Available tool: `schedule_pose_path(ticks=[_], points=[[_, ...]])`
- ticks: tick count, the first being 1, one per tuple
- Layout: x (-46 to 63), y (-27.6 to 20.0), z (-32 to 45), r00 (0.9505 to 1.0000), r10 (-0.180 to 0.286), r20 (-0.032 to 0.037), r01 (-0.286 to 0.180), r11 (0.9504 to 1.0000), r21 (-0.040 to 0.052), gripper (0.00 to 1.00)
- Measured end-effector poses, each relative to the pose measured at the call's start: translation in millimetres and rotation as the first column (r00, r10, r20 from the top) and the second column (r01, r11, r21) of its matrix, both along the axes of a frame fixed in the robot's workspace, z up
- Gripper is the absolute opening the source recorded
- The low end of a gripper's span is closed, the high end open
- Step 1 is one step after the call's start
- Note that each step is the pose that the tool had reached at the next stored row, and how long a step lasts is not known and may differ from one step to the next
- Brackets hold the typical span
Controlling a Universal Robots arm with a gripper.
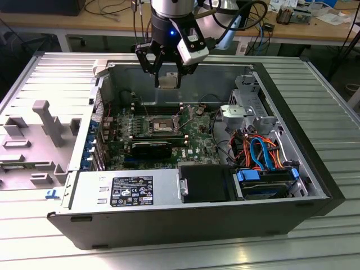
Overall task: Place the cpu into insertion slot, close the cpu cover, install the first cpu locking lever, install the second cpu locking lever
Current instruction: 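Place the cpu into insertion slot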
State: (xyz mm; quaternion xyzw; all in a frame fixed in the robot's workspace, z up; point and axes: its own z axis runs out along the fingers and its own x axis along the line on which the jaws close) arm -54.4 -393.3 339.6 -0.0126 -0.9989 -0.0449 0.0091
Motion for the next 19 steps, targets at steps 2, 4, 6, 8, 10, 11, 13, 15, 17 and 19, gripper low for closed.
schedule_pose_path(ticks=[2,4,6,8,10,11,13,15,17,19], points=[[0.0,0.0,-0.2,1.0,0.0,0.0,0.0,1.0,-0.0001,0.55],[0.0,0.0,-0.7,1.0,0.0,0.0,0.0,1.0,-0.0001,0.55],[0.0,0.0,-1.2,1.0,0.0,-0.0001,0.0,1.0,-0.0001,0.55],[0.0,0.0,-1.5,1.0,0.0,0.0,0.0,1.0,0.0,0.55],[0.0,0.0,-1.8,1.0,0.0,0.0,0.0,1.0,0.0,0.55],[0.0,0.0,-2.3,1.0,0.0,0.0,0.0,1.0,-0.0001,0.55],[0.0,0.0,-2.9,1.0,0.0,-0.0001,0.0,1.0,-0.0001,0.55],[0.0,0.0,-3.3,1.0,0.0,0.0001,0.0,1.0,0.0002,0.55],[-0.2,0.0,-3.9,1.0,0.0,0.0,0.0,1.0,0.0,0.55],[-0.4,0.0,-4.6,1.0,0.0,0.0,0.0,1.0,0.0,0.55]])
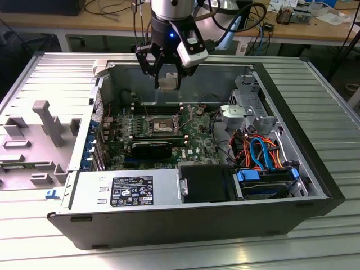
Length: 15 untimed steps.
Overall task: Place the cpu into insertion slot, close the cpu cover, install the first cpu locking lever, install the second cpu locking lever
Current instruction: 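Place the cpu into insertion slot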
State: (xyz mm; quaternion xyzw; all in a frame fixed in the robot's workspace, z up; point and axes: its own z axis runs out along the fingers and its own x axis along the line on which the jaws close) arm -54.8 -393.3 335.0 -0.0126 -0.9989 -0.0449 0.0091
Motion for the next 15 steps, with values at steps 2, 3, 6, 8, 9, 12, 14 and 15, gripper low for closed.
schedule_pose_path(ticks=[2,3,6,8,9,12,14,15], points=[[-0.5,0.0,-0.7,1.0,0.0,0.0,0.0,1.0,-0.0001,0.55],[-0.6,0.0,-0.9,1.0,0.0,0.0,0.0,1.0,0.0,0.55],[-1.1,0.0,-1.9,1.0,0.0,0.0,0.0,1.0,0.0001,0.55],[-1.5,0.0,-3.0,1.0,0.0,0.0,0.0,1.0,-0.0001,0.55],[-1.6,0.0,-3.2,1.0,0.0,0.0,0.0,1.0,-0.0001,0.55],[-1.8,0.0,-4.2,1.0,0.0,0.0,0.0,1.0,-0.0001,0.55],[-2.0,0.0,-4.5,1.0,0.0,-0.0001,0.0,1.0,-0.0001,0.55],[-2.0,0.0,-4.8,1.0,0.0,0.0,0.0,1.0,0.0,0.55]])
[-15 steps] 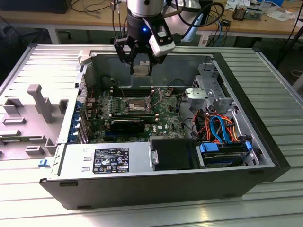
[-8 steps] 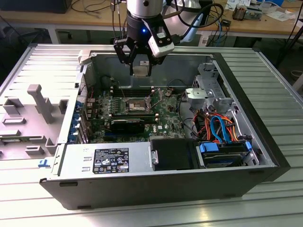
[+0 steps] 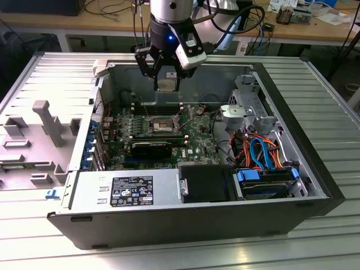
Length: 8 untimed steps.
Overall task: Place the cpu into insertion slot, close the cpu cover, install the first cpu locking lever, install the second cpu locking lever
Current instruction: 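Place the cpu into insertion slot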
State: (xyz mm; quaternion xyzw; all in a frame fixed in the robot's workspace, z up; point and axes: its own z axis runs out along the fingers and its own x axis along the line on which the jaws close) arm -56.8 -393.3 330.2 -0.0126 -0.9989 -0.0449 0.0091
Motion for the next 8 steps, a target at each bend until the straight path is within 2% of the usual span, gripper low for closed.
schedule_pose_path(ticks=[8], points=[[-0.4,0.0,-1.5,1.0,0.0,0.0,0.0,1.0,0.0,0.55]])
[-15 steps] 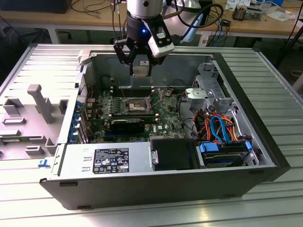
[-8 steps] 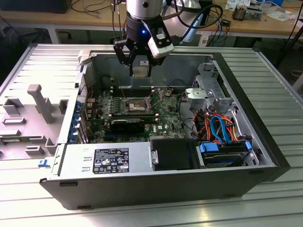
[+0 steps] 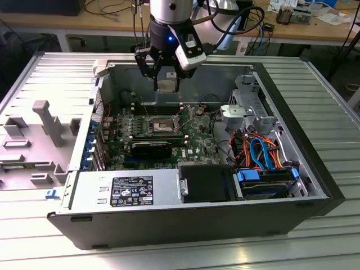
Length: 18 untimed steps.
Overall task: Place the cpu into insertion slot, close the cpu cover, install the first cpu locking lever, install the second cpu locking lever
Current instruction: 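Place the cpu into insertion slot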
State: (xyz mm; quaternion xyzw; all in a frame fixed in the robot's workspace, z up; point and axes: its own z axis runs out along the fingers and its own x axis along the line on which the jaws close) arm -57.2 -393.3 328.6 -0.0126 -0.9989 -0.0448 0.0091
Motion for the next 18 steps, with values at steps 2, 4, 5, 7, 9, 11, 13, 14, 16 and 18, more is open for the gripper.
schedule_pose_path(ticks=[2,4,5,7,9,11,13,14,16,18], points=[[-0.1,0.0,-0.6,1.0,0.0,0.0001,0.0,1.0,0.0001,0.55],[-0.2,0.0,-1.0,1.0,0.0,0.0,0.0,1.0,0.0001,0.55],[-0.2,0.0,-1.2,1.0,0.0,0.0,0.0,1.0,0.0001,0.55],[-0.3,0.0,-1.9,1.0,0.0,0.0,0.0,1.0,0.0001,0.55],[-0.4,0.0,-2.4,1.0,0.0,0.0,0.0,1.0,0.0001,0.55],[-0.4,0.0,-3.1,1.0,0.0,0.0,0.0,1.0,0.0,0.55],[-0.5,0.0,-3.5,1.0,0.0,0.0,0.0,1.0,0.0,0.55],[-0.6,0.0,-5.0,1.0,0.0,0.0,0.0,1.0,0.0001,0.55],[-0.7,0.0,-6.8,1.0,0.0,0.0,0.0,1.0,0.0,0.55],[-0.6,0.0,-7.0,1.0,0.0,0.0,0.0,1.0,0.0001,0.55]])
